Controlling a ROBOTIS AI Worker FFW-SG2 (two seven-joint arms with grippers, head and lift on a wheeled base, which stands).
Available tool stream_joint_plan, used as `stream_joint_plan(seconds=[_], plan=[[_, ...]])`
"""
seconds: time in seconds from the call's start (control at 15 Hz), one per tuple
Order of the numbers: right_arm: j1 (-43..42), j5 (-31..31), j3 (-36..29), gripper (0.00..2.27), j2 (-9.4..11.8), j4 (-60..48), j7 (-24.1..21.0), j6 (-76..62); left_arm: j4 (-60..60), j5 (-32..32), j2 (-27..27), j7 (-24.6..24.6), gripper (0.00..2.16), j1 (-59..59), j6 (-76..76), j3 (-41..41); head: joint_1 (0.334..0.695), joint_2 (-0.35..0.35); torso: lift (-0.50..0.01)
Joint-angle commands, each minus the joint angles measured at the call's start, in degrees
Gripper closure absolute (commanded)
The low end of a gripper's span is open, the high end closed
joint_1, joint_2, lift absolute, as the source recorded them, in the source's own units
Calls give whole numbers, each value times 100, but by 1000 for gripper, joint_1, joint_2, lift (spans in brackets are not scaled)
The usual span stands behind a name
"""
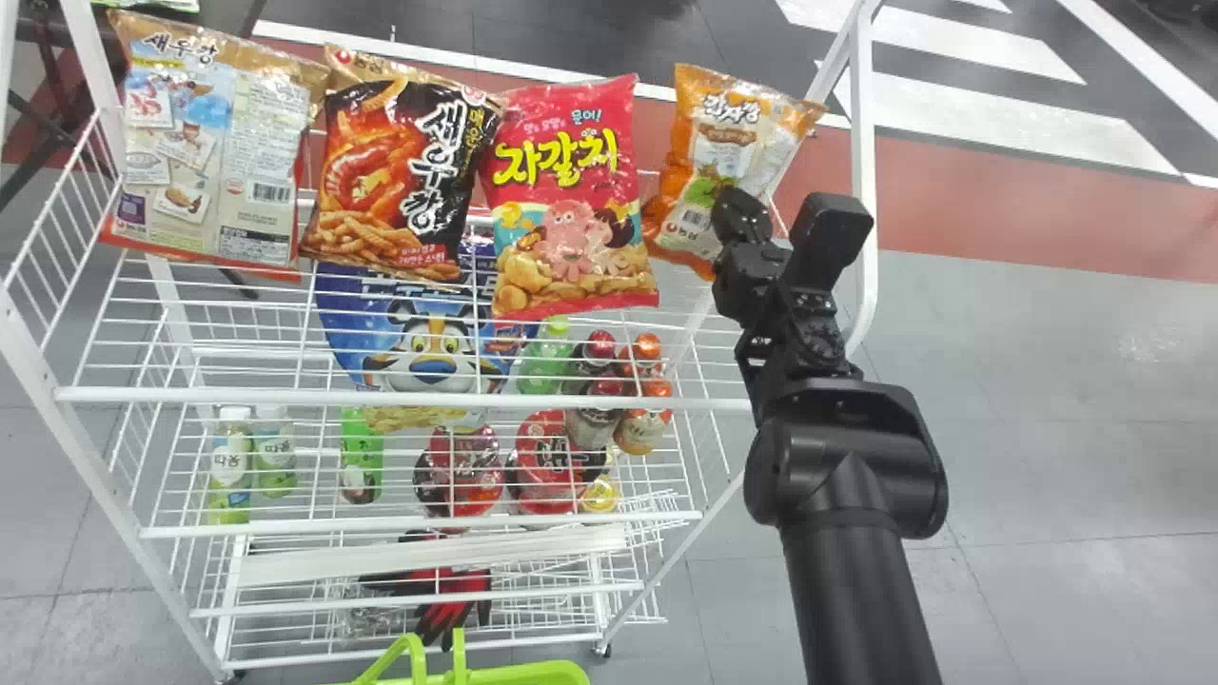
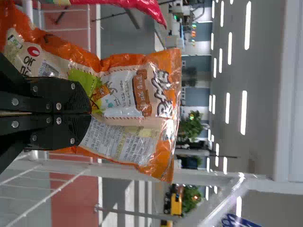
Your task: Hold basket handle with left hand then pick Gamjakkang with right hand and place into basket
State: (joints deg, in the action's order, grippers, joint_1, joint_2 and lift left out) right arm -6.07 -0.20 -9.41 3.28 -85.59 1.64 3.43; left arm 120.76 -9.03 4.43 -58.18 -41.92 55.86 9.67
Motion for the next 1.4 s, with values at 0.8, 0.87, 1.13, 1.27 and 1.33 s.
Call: stream_joint_plan(seconds=[0.8,0.87,1.13,1.27,1.33], plan=[[1846,-296,212,2246,59,-2840,-735,322,106,6,-3,-1,2148,-71,0,18,695,-350,-18],[2075,-322,220,2246,50,-3166,-727,620,106,6,-3,-1,2148,-79,0,18,695,-350,-18],[2840,-586,203,2246,50,-4211,-709,1710,106,6,-3,-1,2148,-79,18,35,695,-350,-18],[3138,-771,177,2246,50,-4712,-648,2466,114,6,-3,-1,2148,-97,18,44,695,-350,-18],[3288,-841,177,2250,50,-4932,-586,2835,132,6,-3,-1,2148,-114,18,53,695,-350,-18]])
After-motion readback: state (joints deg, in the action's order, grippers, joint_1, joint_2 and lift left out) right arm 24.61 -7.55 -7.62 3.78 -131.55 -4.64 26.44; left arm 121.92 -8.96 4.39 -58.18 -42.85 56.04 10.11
